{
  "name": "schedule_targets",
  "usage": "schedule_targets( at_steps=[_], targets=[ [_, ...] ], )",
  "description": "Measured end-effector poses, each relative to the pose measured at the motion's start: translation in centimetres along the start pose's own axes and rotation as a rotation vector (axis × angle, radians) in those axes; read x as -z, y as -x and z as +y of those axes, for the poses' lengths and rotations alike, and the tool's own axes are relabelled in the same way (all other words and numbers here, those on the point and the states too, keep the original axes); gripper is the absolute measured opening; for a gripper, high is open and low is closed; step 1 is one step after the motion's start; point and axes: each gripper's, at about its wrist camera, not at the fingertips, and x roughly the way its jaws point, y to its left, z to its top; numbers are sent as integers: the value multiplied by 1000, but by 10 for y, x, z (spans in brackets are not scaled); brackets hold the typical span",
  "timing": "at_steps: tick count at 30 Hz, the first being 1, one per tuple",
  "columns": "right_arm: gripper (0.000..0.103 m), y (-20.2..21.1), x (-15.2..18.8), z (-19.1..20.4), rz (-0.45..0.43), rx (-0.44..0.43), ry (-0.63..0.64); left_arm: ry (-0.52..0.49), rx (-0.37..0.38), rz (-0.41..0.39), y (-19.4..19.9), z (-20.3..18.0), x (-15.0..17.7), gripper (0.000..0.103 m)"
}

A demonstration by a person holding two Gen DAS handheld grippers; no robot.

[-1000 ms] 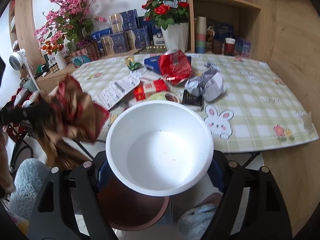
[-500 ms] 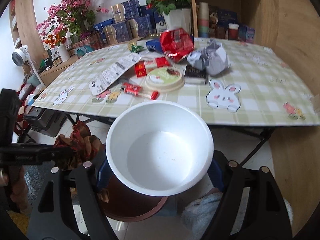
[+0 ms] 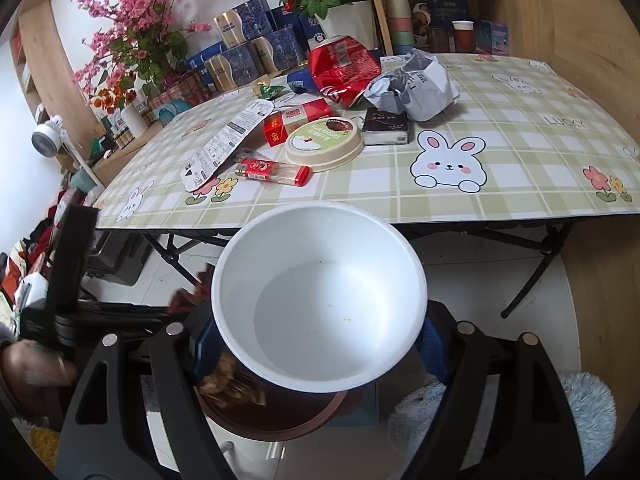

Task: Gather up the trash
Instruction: 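Open the left tool to drop the brown bag into the bin, then lower the white bowl over the bin and open the right tool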

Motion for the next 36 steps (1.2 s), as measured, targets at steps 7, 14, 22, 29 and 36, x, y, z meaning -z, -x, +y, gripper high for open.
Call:
schedule_targets(
  at_steps=[7,14,22,29,36],
  targets=[
    [78,0,0,-3,2,-2,-16,-93,54,-68,8,-22,-7,76],
    [78,-4,1,3,21,16,15,-110,4,-253,64,-14,-12,90],
    [78,-14,5,18,64,50,88,-197,-242,-477,123,14,1,97],
    [78,-28,9,30,126,80,152,-152,-303,-561,145,59,15,97],
    [78,-52,15,47,240,118,236,-86,-285,-594,139,86,28,97]
  ],
)
